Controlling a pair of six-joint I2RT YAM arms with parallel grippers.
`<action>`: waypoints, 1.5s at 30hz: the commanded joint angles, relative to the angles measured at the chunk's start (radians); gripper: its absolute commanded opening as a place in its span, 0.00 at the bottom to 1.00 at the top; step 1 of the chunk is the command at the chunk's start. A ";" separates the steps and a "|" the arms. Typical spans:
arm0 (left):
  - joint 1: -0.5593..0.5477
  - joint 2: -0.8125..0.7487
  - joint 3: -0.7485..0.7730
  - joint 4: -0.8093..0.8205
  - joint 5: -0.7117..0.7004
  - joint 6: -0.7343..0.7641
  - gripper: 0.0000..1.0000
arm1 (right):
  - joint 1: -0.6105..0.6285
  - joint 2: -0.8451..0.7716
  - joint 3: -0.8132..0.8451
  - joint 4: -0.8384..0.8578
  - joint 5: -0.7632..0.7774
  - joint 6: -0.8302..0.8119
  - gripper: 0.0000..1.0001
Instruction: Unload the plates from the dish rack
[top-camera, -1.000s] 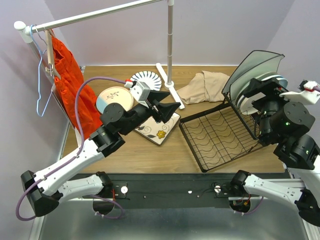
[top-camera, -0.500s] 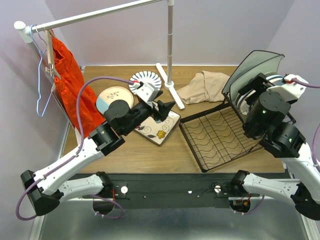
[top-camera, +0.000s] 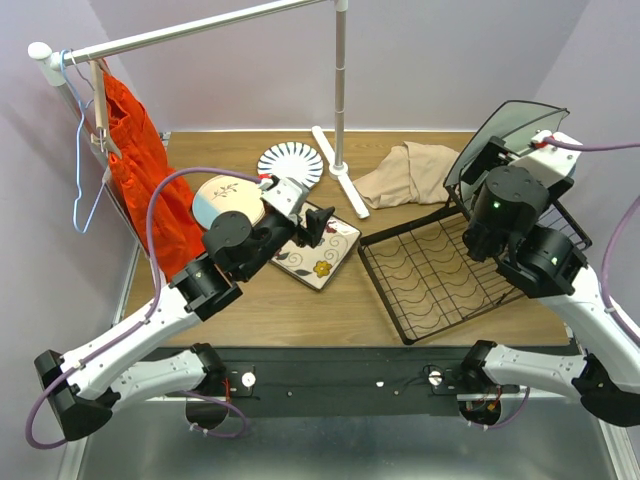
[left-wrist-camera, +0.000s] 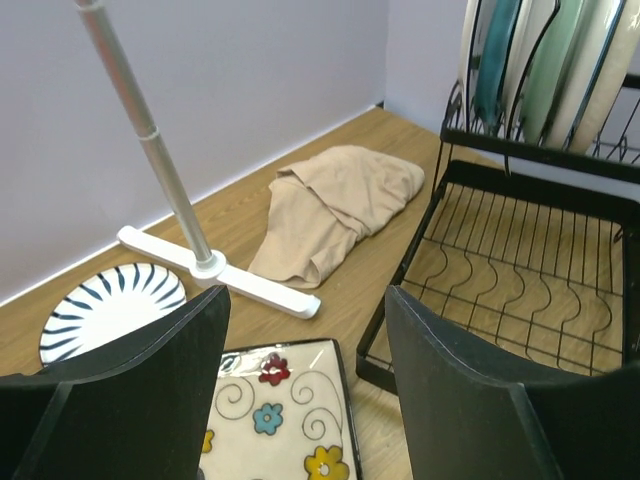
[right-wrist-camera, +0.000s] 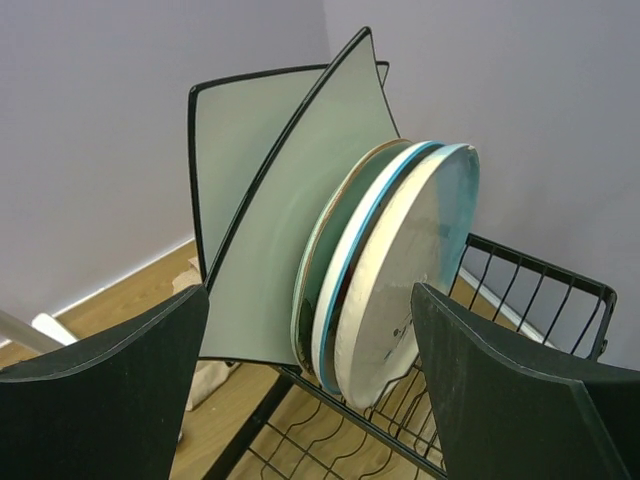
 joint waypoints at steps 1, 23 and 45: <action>-0.001 -0.034 -0.014 0.043 -0.039 0.022 0.72 | 0.000 0.011 0.030 -0.005 0.072 -0.025 0.91; -0.001 -0.014 -0.024 0.041 -0.104 0.036 0.72 | -0.001 0.036 -0.021 -0.006 -0.032 -0.075 0.90; -0.006 0.020 0.057 0.230 0.215 -0.235 0.69 | 0.000 0.381 0.606 -0.028 -0.576 -0.354 1.00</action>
